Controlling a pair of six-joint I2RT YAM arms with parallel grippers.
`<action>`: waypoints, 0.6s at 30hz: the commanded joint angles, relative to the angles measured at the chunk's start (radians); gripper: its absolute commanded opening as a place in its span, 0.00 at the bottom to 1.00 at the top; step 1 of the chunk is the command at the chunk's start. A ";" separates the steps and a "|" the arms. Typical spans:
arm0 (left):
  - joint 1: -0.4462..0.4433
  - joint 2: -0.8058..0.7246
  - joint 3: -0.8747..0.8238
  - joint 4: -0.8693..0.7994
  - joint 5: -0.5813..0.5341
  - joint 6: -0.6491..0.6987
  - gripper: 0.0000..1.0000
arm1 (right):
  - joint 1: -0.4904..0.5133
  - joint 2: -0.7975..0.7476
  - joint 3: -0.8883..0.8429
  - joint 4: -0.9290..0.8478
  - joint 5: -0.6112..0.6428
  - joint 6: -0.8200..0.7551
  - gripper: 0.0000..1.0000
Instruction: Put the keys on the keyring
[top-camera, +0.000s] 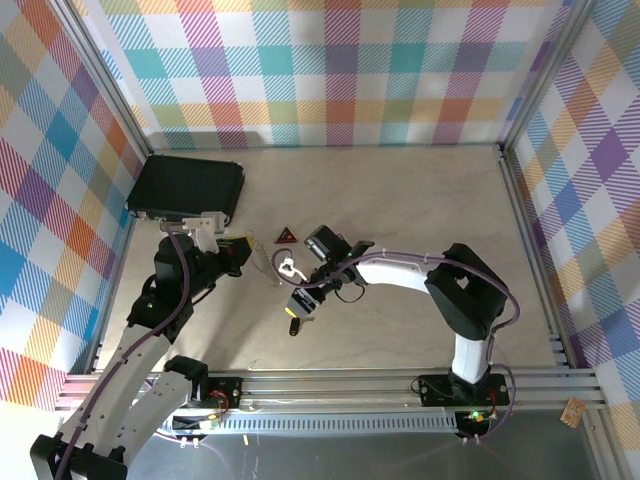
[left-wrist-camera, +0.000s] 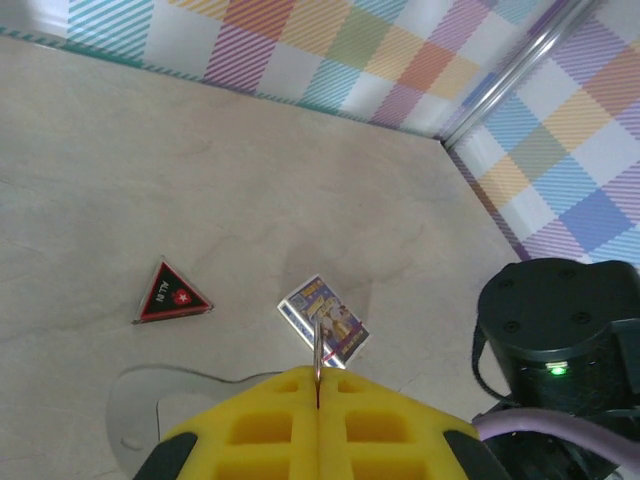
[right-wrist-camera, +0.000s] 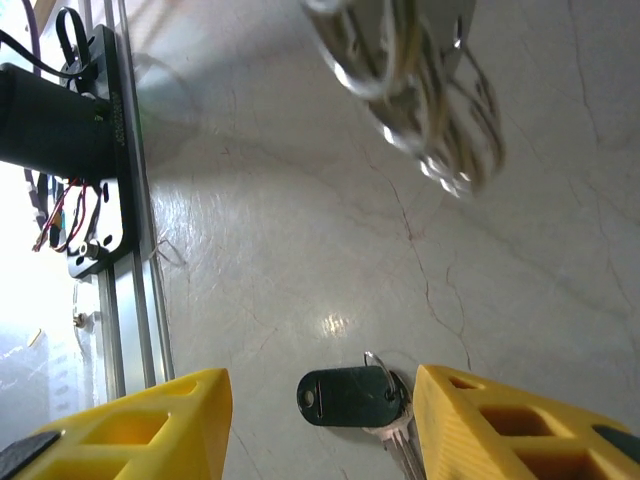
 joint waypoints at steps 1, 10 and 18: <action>0.025 -0.004 -0.020 0.078 0.036 -0.035 0.00 | -0.003 0.046 0.054 -0.108 -0.059 -0.100 0.51; 0.061 -0.011 -0.026 0.085 0.030 -0.041 0.00 | -0.003 0.131 0.119 -0.180 -0.056 -0.152 0.49; 0.069 -0.019 -0.034 0.089 0.023 -0.045 0.00 | -0.002 0.174 0.146 -0.202 -0.053 -0.173 0.44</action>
